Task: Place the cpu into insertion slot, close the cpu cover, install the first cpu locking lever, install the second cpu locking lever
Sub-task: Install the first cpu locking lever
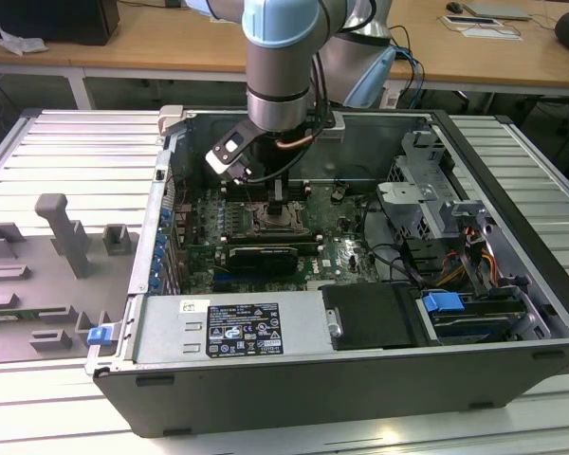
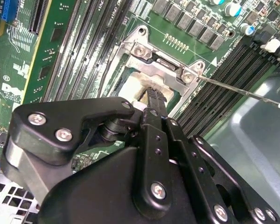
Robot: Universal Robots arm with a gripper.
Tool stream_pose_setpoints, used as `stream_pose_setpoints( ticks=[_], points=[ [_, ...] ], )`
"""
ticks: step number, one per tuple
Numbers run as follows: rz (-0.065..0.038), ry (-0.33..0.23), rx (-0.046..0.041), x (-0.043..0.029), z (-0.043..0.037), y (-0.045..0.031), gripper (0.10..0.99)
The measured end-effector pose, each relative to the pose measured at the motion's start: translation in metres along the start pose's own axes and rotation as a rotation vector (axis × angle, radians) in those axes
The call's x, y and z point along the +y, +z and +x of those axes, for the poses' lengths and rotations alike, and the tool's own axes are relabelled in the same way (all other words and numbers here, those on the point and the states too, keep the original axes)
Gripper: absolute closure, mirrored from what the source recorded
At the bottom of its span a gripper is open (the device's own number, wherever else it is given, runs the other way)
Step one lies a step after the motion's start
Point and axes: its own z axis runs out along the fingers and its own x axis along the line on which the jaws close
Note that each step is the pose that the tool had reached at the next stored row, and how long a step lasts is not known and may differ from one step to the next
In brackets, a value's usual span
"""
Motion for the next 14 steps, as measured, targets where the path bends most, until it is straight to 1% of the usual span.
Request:
stream_pose_setpoints(
  ticks=[2,3,6,7,8,9,11,12,14],
  points=[
    [0.0,0.0,-0.0001,0.0001,0.0001,-0.0015,0.98],
    [0.0,0.0,0.0,0.0003,0.0004,-0.0063,0.98],
    [0.0,0.0,0.0,0.0005,0.0007,-0.0116,0.98],
    [0.0,0.0,0.0,0.0006,0.0008,-0.0144,0.98],
    [0.0,0.0,-0.0001,0.0009,0.0012,-0.0216,0.98],
    [0.0,0.0,-0.0001,0.0013,0.0017,-0.0306,0.98],
    [0.0,0.0,0.0,0.0015,0.002,-0.0354,0.98],
    [0.0,0.0,0.0,0.0016,0.0023,-0.0401,0.98],
    [0.0,0.0,0.0,0.0019,0.0026,-0.046,0.98]
  ],
)
